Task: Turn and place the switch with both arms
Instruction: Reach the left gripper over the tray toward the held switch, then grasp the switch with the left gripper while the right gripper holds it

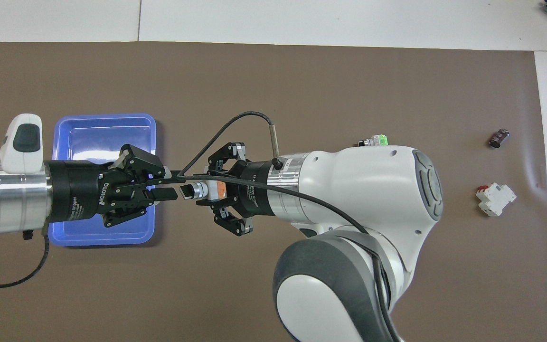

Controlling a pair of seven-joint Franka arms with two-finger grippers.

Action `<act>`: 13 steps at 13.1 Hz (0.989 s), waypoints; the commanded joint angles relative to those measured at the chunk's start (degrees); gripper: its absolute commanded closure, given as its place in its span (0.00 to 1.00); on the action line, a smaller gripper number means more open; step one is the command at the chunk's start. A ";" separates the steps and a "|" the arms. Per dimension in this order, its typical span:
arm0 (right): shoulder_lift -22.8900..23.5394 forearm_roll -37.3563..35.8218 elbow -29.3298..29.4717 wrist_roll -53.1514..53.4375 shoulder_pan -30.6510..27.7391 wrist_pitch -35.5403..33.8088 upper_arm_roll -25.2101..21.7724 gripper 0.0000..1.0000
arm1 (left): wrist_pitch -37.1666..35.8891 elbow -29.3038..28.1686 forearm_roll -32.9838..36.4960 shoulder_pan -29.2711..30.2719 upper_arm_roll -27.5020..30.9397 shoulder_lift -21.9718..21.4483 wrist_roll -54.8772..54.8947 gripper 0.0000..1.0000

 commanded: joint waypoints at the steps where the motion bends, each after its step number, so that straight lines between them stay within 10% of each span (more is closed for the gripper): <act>1: -0.19 0.48 0.16 0.66 -0.58 -1.09 0.20 1.00 | 0.79 -2.43 -1.22 -0.54 -0.18 -2.11 -1.19 0.66; 13: -0.55 0.48 -0.28 0.57 -0.67 -1.27 0.20 1.00 | 1.92 -3.22 -2.27 -0.72 -0.19 -2.29 -1.20 0.75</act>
